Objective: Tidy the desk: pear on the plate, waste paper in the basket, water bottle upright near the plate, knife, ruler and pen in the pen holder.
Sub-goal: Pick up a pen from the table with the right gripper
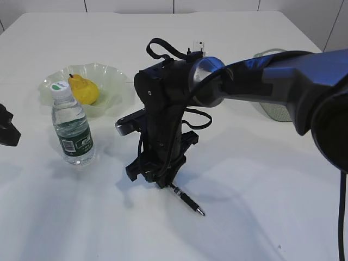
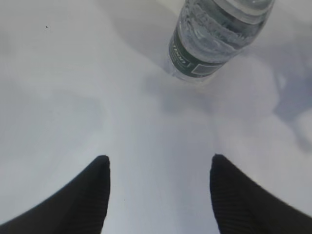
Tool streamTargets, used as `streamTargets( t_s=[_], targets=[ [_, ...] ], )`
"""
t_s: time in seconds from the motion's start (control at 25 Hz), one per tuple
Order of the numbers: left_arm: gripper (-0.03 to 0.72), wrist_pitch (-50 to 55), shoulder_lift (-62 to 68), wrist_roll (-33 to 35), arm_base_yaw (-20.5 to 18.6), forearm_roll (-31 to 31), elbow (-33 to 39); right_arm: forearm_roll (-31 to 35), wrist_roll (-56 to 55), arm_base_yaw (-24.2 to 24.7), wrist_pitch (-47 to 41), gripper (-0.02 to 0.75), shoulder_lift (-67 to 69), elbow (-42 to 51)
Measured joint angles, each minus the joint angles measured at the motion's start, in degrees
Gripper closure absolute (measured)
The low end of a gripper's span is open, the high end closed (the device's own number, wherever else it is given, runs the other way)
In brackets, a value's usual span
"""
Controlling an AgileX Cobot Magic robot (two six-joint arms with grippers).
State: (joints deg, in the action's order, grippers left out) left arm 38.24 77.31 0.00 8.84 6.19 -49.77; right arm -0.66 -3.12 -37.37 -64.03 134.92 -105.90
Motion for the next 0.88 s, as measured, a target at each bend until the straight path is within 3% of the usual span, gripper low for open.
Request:
streamTargets(
  t_s=[0.2,0.68,0.88],
  targets=[
    [0.232,0.0,0.0,0.0,0.0,0.0,0.0,0.0,0.0,0.0,-0.6,0.637,0.1,-0.1],
    [0.232,0.0,0.0,0.0,0.0,-1.7,0.0,0.0,1.4,0.5,-1.5,0.645,-3.9,-0.1],
    [0.232,0.6,0.0,0.0,0.0,-1.8,0.0,1.5,3.1,3.2,-1.2,0.645,-8.2,-0.1]
  ],
)
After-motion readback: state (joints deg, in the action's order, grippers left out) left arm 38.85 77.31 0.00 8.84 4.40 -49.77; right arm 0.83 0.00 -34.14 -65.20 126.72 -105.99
